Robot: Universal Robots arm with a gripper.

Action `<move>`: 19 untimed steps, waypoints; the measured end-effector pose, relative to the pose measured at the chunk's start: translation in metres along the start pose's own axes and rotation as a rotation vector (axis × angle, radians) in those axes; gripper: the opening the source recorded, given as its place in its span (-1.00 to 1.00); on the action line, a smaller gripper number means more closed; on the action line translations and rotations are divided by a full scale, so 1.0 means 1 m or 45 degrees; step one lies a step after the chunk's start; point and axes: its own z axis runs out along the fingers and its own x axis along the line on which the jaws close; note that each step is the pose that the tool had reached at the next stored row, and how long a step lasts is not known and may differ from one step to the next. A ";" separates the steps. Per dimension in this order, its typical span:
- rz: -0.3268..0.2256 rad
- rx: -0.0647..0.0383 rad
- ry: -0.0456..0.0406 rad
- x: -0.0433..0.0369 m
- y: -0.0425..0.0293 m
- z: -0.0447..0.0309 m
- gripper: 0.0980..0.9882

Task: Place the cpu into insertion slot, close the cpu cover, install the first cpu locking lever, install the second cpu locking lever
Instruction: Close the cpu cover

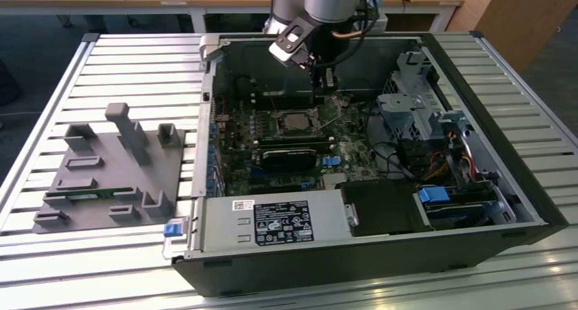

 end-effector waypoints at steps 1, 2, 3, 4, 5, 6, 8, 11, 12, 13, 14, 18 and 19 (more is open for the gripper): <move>0.000 0.000 0.000 0.0000 0.0004 0.0000 -0.97; 0.000 0.000 0.000 0.0000 0.0008 0.0000 -0.97; 0.000 0.000 0.000 0.0000 0.0012 0.0000 -0.97; 0.000 0.000 0.000 0.0000 0.0016 0.0000 -0.97; 0.000 0.000 0.000 0.0000 0.0020 0.0000 -0.97; 0.000 0.000 0.000 0.0000 0.0023 0.0000 -0.97; 0.000 0.000 0.000 -0.0001 0.0030 0.0001 -0.97; 0.000 0.000 0.000 -0.0001 0.0041 0.0001 -0.97; 0.000 0.000 0.000 -0.0001 0.0045 0.0001 -0.97; 0.000 0.000 0.000 -0.0001 0.0048 0.0001 -0.97; 0.000 0.000 0.000 -0.0001 0.0052 0.0001 -0.97; 0.000 0.000 0.000 -0.0001 0.0072 0.0002 -0.97; 0.000 0.000 0.000 -0.0001 0.0077 0.0002 -0.97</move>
